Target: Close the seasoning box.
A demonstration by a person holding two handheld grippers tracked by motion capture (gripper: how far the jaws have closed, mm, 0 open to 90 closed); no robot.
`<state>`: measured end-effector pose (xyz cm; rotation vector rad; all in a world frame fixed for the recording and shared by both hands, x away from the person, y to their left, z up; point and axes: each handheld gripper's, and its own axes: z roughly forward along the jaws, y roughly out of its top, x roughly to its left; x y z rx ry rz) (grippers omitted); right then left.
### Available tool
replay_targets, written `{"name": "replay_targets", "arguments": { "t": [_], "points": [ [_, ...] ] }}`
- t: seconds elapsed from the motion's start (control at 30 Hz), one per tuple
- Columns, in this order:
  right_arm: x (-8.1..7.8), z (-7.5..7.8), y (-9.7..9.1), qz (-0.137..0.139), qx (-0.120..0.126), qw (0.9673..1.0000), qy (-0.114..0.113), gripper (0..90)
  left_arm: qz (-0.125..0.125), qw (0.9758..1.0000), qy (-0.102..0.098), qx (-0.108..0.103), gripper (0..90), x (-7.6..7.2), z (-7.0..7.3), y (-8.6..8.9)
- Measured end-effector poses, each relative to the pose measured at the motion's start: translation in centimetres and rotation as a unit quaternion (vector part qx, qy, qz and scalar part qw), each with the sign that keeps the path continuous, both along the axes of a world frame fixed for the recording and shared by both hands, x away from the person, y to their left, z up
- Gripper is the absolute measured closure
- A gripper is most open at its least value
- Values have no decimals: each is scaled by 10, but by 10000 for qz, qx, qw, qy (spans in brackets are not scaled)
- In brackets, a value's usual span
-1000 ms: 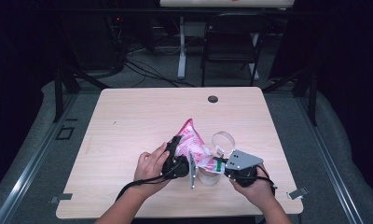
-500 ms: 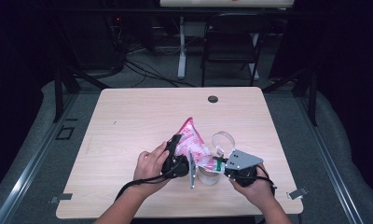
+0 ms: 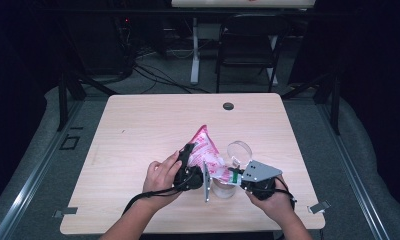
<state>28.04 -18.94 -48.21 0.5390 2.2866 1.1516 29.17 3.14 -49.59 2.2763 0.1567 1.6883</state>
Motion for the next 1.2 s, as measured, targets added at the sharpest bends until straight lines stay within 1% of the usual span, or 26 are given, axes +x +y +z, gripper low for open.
{"name": "replay_targets", "arguments": {
  "t": [0.2,0.23,0.4,0.5,0.73,1.2],
  "points": [
    [0,0,0,-4,16,10000,-2,894,-3,10000,-12,50,605,0,2,0],
    [0,0,0,-6,17,10000,-1,894,-27,10000,-45,61,605,0,2,0],
    [0,0,0,-6,26,10000,0,893,-3,9999,-42,95,605,0,3,-1],
    [0,0,-1,-21,46,10000,-6,893,-29,9999,-59,91,605,0,3,-2],
    [0,0,-1,-22,59,10000,11,893,-5,9998,-68,194,605,-1,5,-3],
    [1,0,0,-16,56,10000,17,893,-9,9995,-117,289,614,-2,9,-3]
  ]
}}
